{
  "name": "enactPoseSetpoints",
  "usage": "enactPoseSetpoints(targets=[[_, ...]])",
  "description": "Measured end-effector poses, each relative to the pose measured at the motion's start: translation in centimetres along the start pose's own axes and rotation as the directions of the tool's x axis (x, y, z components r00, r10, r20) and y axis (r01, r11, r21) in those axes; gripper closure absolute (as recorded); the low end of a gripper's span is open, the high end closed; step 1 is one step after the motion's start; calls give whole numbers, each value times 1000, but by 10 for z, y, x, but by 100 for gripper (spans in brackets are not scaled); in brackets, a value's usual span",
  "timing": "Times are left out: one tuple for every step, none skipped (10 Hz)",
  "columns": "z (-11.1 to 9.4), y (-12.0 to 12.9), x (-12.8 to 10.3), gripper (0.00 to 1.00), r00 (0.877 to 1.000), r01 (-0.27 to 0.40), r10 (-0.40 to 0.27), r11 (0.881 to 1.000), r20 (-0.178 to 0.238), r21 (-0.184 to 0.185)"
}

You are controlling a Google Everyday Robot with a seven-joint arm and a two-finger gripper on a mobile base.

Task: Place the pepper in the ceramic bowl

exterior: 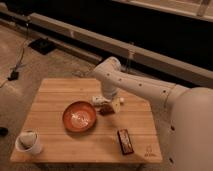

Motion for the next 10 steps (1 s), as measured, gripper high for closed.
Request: enactPoseSetpoints(targets=[[4, -1, -2, 20, 1000, 10, -10, 1000, 15, 17], [7, 1, -4, 20, 1000, 19, -20, 1000, 23, 22], [9, 4, -7, 20, 999, 29, -30, 999, 34, 27], [10, 8, -7, 20, 998, 32, -34, 999, 45, 32], [12, 11, -6, 20, 998, 31, -33, 999, 54, 33], [14, 14, -4, 20, 998, 29, -31, 999, 62, 30], [17, 17, -3, 20, 997, 26, -27, 999, 72, 25], [21, 20, -1, 20, 997, 21, -22, 1000, 78, 14], [25, 22, 0, 20, 997, 20, -20, 1000, 80, -1], [31, 24, 0, 20, 996, 23, -22, 1000, 84, -21]])
